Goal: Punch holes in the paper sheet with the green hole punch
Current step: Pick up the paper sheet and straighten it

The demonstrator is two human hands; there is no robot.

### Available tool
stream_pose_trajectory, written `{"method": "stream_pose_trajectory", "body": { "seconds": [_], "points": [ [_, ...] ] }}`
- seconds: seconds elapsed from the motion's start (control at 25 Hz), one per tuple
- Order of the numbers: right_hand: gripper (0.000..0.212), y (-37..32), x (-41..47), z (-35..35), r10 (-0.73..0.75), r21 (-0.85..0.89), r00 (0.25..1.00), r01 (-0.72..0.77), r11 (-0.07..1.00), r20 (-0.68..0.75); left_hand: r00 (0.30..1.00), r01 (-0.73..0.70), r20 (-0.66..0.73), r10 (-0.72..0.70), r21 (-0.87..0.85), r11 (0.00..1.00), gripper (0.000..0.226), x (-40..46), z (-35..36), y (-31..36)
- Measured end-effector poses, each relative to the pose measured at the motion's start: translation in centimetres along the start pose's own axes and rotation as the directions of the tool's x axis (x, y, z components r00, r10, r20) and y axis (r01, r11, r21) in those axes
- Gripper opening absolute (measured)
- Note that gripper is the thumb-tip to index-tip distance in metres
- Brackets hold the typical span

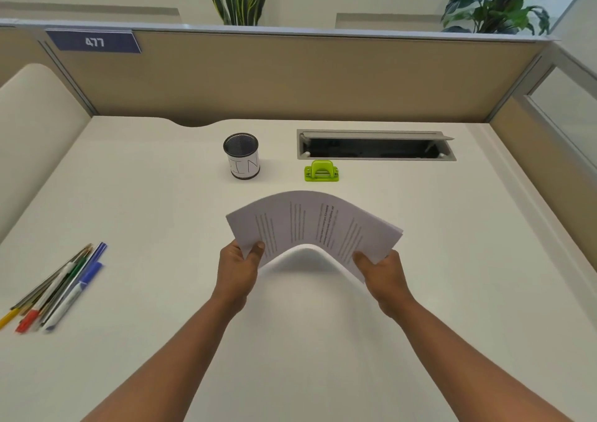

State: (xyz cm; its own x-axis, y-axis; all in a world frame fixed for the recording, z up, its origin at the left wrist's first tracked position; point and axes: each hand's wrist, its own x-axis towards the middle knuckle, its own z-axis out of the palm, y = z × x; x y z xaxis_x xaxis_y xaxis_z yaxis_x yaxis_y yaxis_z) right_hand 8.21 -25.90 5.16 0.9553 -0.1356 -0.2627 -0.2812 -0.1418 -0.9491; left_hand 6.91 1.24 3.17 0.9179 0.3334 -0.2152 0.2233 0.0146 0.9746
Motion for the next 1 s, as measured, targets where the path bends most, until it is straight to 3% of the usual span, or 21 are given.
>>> {"method": "stream_pose_trajectory", "body": {
  "seconds": [0.64, 1.0],
  "points": [
    [0.034, 0.8, 0.2, -0.1, 0.024, 0.038, 1.000, -0.024, 0.999, -0.009, 0.999, -0.001, -0.050, 0.002, 0.032, 0.999, 0.021, 0.4, 0.7, 0.1],
    [0.027, -0.1, 1.0, -1.1, 0.033, 0.055, 0.999, -0.033, 0.998, 0.014, 0.997, 0.017, 0.068, -0.024, 0.100, 0.995, 0.019, 1.6, -0.8, 1.4]
  ]
}}
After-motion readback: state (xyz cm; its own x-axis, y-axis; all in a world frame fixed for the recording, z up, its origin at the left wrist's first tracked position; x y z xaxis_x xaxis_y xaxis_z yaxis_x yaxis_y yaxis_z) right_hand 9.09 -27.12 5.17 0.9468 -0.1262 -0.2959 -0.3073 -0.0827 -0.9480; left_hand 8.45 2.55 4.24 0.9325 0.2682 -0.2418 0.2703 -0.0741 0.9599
